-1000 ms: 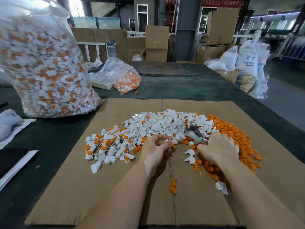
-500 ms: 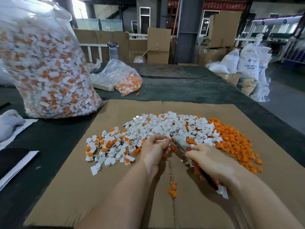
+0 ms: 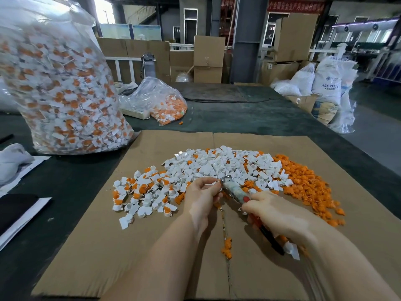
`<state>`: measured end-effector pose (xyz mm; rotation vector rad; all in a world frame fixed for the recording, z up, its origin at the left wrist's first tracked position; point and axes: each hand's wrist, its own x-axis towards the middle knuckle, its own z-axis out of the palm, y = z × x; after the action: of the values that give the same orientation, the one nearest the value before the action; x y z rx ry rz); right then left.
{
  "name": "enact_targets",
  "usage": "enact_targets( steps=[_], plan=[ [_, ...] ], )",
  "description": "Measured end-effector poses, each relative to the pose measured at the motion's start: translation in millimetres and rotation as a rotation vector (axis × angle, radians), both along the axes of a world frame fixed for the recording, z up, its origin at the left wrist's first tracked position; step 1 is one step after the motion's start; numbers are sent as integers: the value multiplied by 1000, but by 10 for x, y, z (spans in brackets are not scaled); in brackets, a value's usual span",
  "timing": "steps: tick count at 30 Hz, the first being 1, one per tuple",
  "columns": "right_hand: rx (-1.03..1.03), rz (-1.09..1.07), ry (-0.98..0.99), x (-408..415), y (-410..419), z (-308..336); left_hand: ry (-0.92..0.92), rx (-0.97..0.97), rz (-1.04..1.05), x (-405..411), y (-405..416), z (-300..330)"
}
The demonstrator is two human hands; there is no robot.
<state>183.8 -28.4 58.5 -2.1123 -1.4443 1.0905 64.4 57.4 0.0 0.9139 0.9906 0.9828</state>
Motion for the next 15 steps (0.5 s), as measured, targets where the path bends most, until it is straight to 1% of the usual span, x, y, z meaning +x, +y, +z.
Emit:
enact_targets(
  steps=[3,8,11,15],
  plan=[
    [7,46,-76,-24,-16,-3,0,-7,-3,-7,2,-6],
    [82,93,-268,-94,-28,-28,-17,-19,-3,-15,-16,4],
    [86,101,-315,-105,-25,-51,-32,-32,-10,-17,-26,17],
    [74,84,-338,-105,-22,-74,1,-1,-7,-9,-48,11]
  ],
)
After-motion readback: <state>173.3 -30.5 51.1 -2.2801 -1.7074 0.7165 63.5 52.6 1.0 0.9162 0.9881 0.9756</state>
